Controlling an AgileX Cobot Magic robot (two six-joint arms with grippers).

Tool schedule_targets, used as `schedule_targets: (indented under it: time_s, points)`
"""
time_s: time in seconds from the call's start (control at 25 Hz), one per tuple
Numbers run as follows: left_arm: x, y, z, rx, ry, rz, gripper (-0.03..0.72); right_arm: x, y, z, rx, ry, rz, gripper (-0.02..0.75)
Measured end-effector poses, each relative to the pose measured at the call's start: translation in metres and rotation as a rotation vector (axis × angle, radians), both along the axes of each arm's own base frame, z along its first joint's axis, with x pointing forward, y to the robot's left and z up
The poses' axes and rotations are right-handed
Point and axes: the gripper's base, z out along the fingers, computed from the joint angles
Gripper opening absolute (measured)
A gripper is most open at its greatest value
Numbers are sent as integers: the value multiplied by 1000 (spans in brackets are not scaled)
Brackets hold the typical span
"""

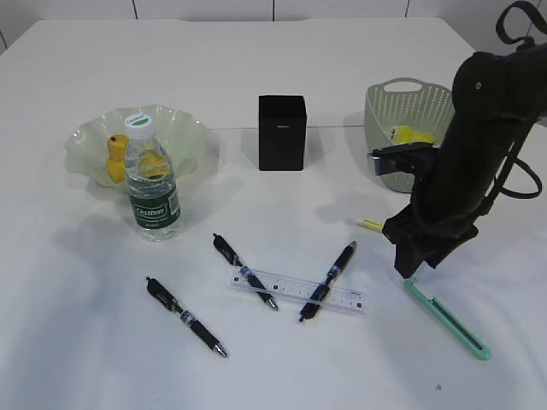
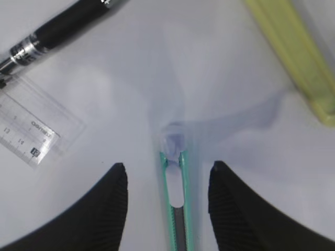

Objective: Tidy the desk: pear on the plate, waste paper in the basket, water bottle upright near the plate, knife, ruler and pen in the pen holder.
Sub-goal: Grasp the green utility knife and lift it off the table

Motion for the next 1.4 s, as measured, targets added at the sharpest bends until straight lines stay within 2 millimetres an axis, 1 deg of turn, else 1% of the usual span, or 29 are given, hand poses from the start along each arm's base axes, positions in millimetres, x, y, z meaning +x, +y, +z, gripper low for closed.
schedule_targets:
  time_s: [0.36,0.6,0.88,1.4]
  points:
    - [0,0,0,0,1,0,353,4,0,0,-1,-44,-3,374]
    - [0,0,0,0,1,0,353,5,0,-14,-7,-12,-3,374]
    - [0,0,0,0,2,0,353,4,0,-14,-7,-5,-3,374]
    - [0,0,0,0,2,0,353,3,0,-26,-16,39,1,373]
